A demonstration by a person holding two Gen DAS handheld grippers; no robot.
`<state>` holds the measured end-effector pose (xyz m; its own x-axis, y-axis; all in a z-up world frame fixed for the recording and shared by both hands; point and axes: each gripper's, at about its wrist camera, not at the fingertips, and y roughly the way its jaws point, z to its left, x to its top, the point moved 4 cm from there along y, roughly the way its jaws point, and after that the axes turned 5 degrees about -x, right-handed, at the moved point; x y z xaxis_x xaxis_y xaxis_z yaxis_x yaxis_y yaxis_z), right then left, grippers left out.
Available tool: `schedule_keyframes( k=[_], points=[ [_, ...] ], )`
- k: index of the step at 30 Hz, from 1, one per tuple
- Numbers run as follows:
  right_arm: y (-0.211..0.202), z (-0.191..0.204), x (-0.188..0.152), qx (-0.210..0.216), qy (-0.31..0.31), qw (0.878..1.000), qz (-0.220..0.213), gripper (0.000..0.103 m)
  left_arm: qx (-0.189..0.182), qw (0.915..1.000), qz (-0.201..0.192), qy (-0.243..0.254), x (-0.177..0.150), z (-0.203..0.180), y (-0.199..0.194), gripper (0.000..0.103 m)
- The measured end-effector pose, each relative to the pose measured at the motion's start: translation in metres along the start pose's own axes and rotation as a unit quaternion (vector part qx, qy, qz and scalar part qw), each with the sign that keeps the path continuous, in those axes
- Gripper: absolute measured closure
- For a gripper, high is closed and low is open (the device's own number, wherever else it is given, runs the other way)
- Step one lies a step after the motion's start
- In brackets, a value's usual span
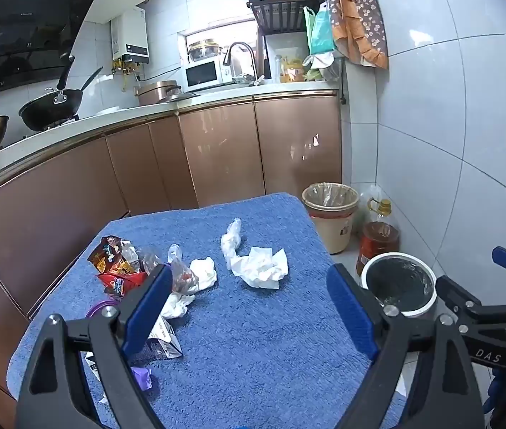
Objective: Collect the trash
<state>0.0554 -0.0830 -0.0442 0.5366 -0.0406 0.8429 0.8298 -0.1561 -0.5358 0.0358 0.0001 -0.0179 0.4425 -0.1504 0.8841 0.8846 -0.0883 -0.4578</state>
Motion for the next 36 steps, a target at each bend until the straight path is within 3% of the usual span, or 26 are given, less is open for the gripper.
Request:
schedule_keyframes(
  k=[36],
  points=[
    [-0.008, -0.008, 0.003, -0.013, 0.005, 1.0, -0.014, 0.0, 0.014, 0.9999, -0.004, -0.007, -0.001, 0.007, 0.005, 0.015]
  ],
)
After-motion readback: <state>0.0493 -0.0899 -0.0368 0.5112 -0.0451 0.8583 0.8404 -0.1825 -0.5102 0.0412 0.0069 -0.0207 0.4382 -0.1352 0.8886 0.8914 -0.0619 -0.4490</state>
